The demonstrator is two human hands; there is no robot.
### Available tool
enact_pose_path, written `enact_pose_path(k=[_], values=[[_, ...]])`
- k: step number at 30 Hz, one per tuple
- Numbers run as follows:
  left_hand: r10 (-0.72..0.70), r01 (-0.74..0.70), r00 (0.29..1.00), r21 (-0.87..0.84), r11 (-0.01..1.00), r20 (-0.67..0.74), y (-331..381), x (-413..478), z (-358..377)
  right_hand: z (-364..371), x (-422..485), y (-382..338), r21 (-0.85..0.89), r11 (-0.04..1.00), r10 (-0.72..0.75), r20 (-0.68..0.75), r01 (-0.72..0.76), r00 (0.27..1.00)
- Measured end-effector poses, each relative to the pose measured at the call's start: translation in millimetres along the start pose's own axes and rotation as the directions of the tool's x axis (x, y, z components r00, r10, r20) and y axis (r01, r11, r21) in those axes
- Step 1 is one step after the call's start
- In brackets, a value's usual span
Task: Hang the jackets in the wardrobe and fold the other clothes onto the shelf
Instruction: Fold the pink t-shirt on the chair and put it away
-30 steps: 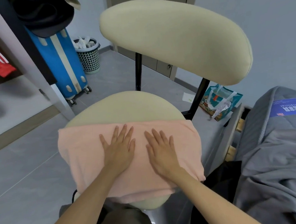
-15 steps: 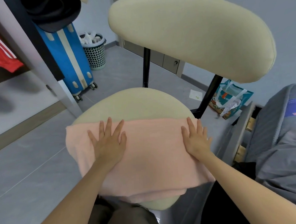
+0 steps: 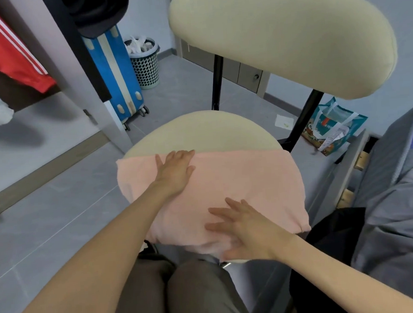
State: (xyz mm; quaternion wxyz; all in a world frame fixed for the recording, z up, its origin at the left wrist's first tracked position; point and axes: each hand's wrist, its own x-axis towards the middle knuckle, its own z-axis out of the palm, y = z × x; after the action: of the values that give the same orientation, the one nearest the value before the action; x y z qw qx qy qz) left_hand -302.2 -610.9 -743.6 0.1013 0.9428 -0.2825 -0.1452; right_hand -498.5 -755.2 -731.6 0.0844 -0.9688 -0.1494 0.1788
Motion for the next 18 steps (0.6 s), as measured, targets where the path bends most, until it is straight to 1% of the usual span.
enact_pose_path(k=[2, 3, 4, 6, 8, 11, 14, 18], values=[[-0.005, 0.004, 1.000, -0.026, 1.000, -0.019, -0.6, 1.5, -0.1, 3.2, -4.6, -3.6, -0.034, 0.999, -0.003, -0.004, 0.003, 1.000], [-0.012, 0.011, 0.999, -0.044, 0.999, -0.036, -0.6, 2.4, 0.3, 4.0, -7.8, -5.3, -0.059, 0.998, -0.017, -0.034, 0.015, 0.999], [-0.026, 0.022, 0.998, -0.066, 0.998, -0.058, -0.4, 3.3, 0.8, 4.6, -10.0, -6.0, -0.102, 0.994, -0.048, -0.094, 0.038, 0.994], [-0.066, 0.055, 0.992, -0.106, 0.993, -0.105, 0.3, 5.5, 1.4, 7.5, -11.3, -7.2, -0.165, 0.982, -0.132, -0.261, 0.090, 0.956], [-0.096, 0.080, 0.986, -0.120, 0.990, -0.138, 0.8, 8.1, 1.7, 9.8, -11.6, -8.9, -0.166, 0.977, -0.184, -0.363, 0.132, 0.913], [-0.101, 0.083, 0.979, -0.105, 0.991, -0.177, 1.6, 9.7, 1.4, 11.2, -13.9, -10.8, -0.163, 0.971, -0.223, -0.374, 0.173, 0.900], [-0.116, 0.094, 0.974, -0.119, 0.988, -0.197, 1.2, 9.7, -0.2, 8.0, -16.4, -9.6, -0.244, 0.960, -0.229, -0.404, 0.137, 0.885], [-0.175, 0.145, 0.964, -0.158, 0.977, -0.198, -0.7, 7.0, -3.8, 5.5, -19.7, -6.1, -0.335, 0.940, -0.216, -0.416, 0.072, 0.883]])
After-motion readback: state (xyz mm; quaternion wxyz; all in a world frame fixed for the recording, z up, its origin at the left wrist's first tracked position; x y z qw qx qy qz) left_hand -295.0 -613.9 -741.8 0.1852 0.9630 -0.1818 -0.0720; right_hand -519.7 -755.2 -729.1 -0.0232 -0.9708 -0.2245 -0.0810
